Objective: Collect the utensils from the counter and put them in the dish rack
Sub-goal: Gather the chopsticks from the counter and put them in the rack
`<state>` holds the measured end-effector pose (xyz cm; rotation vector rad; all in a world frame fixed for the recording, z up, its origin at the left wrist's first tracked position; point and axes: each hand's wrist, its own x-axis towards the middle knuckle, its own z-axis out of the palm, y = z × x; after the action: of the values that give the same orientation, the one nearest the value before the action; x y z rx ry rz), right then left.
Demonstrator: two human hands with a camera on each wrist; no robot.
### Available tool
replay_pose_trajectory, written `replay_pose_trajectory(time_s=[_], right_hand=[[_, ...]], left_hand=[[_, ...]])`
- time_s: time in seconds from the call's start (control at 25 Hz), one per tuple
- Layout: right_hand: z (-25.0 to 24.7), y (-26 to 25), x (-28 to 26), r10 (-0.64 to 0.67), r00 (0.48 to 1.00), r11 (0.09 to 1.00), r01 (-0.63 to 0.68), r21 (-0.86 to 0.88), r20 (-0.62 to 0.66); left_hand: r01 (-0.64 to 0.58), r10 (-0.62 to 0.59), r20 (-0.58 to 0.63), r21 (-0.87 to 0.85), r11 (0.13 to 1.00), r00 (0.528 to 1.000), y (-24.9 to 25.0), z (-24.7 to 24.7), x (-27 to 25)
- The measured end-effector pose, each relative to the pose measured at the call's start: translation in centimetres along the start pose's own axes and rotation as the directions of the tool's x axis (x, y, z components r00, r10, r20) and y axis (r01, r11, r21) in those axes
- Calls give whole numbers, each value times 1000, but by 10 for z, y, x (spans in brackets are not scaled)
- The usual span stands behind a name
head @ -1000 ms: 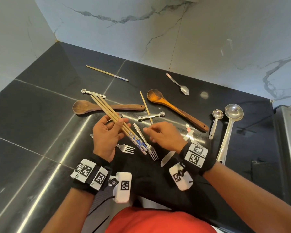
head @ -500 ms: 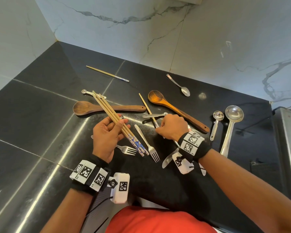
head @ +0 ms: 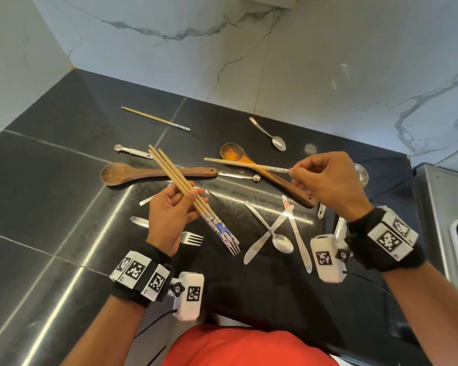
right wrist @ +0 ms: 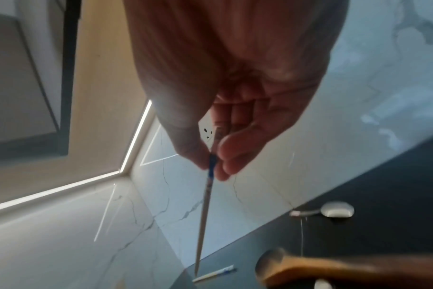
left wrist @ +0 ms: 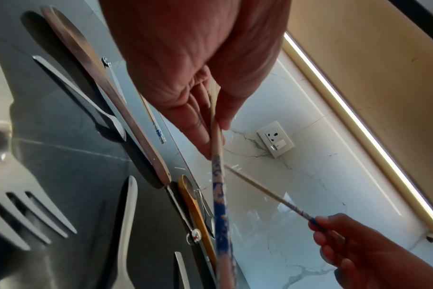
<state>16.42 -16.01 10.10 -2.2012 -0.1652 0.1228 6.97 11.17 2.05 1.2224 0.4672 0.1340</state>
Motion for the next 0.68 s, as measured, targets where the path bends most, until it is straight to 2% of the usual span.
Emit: replay_pose_trajectory(time_s=[0.12,0.2,0.28,0.36,0.44,0.68], right_hand=[[26,2,-19,49,999,943,-50,328,12],[56,10,-29,42,997,921,-61,384,58],[86,17,-36,9,993,939,-50,340,120],[102,24,-40,-50,989,973,17,231,136],[105,27,-40,-113,981,980,85,178,158],[103,27,-42,-212,943,973,180,141,255]], left_hand=[[47,-46,14,-78,996,999,-2,12,-1],[60,-59,19,-120,991,998,-2,19,-2],[54,-52,16,-149,987,999,-3,23,-4],[38,-37,8,-145,989,999,-4,24,-7],[30,-33,-19,-150,988,999,-5,22,-12],[7,-27,-109,-180,984,994,0,12,-19]])
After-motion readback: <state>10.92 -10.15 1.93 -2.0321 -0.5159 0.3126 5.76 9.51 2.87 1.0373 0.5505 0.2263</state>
